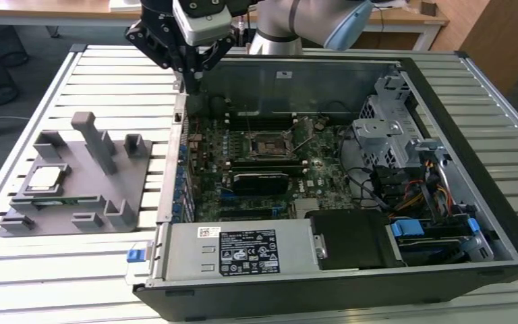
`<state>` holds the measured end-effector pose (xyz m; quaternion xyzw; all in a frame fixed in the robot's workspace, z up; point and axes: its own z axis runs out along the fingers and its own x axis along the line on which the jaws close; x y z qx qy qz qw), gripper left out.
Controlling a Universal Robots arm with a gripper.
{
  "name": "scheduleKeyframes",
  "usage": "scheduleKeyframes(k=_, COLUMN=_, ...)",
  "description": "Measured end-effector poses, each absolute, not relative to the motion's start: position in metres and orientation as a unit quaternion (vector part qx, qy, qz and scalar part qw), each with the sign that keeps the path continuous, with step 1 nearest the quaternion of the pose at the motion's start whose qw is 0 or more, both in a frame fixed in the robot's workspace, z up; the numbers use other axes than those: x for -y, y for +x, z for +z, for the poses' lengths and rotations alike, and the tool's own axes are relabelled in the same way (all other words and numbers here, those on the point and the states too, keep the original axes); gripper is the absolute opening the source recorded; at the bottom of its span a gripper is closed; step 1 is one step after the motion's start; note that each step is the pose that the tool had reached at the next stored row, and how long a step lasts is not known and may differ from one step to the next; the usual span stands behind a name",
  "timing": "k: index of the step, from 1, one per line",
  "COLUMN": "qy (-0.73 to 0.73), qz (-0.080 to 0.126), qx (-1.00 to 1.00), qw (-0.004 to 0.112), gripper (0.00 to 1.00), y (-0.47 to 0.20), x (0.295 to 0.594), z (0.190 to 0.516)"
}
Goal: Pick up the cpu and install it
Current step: 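Reach for the cpu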
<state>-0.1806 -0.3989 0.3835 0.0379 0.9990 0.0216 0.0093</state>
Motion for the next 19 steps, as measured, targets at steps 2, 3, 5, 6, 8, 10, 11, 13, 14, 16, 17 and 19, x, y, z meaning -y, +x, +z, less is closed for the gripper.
scheduleKeyframes(k=2, qy=0.038, qz=0.022, qx=-0.999, qw=0.009, gripper=0.11, y=-0.183, x=0.399, z=0.383)
scheduleKeyframes(k=3, qy=0.038, qz=0.022, qx=-0.999, qw=0.009, gripper=0.11, y=-0.184, x=0.399, z=0.383)
scheduleKeyframes(k=5, qy=0.038, qz=0.022, qx=-0.999, qw=0.009, gripper=0.11, y=-0.185, x=0.399, z=0.383)
scheduleKeyframes(k=6, qy=0.038, qz=0.022, qx=-0.999, qw=0.009, gripper=0.11, y=-0.186, x=0.399, z=0.383)
scheduleKeyframes(k=8, qy=0.038, qz=0.022, qx=-0.999, qw=0.009, gripper=0.11, y=-0.188, x=0.399, z=0.383)
scheduleKeyframes(k=10, qy=0.038, qz=0.022, qx=-0.999, qw=0.008, gripper=0.11, y=-0.189, x=0.399, z=0.382)
scheduleKeyframes(k=11, qy=0.038, qz=0.022, qx=-0.999, qw=0.008, gripper=0.11, y=-0.19, x=0.399, z=0.382)
scheduleKeyframes(k=13, qy=0.038, qz=0.022, qx=-0.999, qw=0.008, gripper=0.11, y=-0.191, x=0.399, z=0.382)
scheduleKeyframes(k=14, qy=0.038, qz=0.022, qx=-0.999, qw=0.008, gripper=0.11, y=-0.191, x=0.399, z=0.382)
scheduleKeyframes(k=16, qy=0.038, qz=0.022, qx=-0.999, qw=0.008, gripper=0.11, y=-0.193, x=0.399, z=0.381)
scheduleKeyframes(k=17, qy=0.038, qz=0.022, qx=-0.999, qw=0.008, gripper=0.11, y=-0.194, x=0.399, z=0.381)
scheduleKeyframes(k=19, qy=0.038, qz=0.022, qx=-0.999, qw=0.007, gripper=0.11, y=-0.195, x=0.399, z=0.381)
